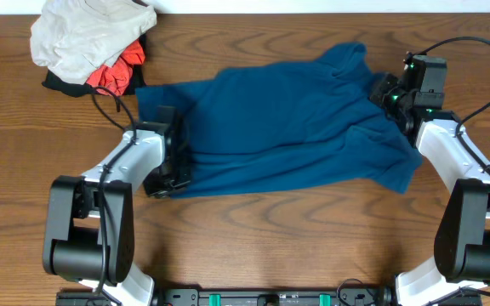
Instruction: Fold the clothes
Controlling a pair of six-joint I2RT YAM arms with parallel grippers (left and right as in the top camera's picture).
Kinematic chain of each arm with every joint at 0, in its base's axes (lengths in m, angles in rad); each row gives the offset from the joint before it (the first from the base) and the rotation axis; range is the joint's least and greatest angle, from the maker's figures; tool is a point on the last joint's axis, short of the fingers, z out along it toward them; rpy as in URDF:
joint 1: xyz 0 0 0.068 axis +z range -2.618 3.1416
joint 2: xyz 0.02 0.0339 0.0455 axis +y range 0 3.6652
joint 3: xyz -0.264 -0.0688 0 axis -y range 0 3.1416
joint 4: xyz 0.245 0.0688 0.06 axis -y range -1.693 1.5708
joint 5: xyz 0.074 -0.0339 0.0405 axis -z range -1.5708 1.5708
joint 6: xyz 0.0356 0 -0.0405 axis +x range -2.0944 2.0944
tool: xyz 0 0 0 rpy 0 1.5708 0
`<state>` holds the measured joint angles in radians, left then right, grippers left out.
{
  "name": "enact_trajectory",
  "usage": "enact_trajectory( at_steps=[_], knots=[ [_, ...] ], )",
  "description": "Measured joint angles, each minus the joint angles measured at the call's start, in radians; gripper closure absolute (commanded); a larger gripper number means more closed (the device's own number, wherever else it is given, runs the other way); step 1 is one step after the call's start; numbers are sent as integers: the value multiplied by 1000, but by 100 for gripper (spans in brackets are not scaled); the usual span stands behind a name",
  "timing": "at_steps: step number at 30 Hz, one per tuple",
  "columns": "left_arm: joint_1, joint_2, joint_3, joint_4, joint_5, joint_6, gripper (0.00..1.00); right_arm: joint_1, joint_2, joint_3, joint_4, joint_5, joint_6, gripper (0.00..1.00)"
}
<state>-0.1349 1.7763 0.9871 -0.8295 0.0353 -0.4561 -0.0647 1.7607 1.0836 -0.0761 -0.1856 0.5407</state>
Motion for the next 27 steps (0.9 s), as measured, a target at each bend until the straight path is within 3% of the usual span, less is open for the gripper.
enact_trajectory(
  at_steps=[7, 16, 23, 27],
  knots=[
    [98, 1, 0, -27, -76, -38, 78, -22, 0, 1, -164, 26, -43, 98],
    [111, 2, -1, -30, -100, -37, 78, -21, -9, 2, -480, -19, -225, 99],
    [111, 2, -1, -28, -102, -36, 78, 71, -32, 2, -720, -131, -329, 99],
    [112, 2, -1, -27, -103, -34, 79, 129, -32, 2, -743, -130, -333, 99]
  ],
)
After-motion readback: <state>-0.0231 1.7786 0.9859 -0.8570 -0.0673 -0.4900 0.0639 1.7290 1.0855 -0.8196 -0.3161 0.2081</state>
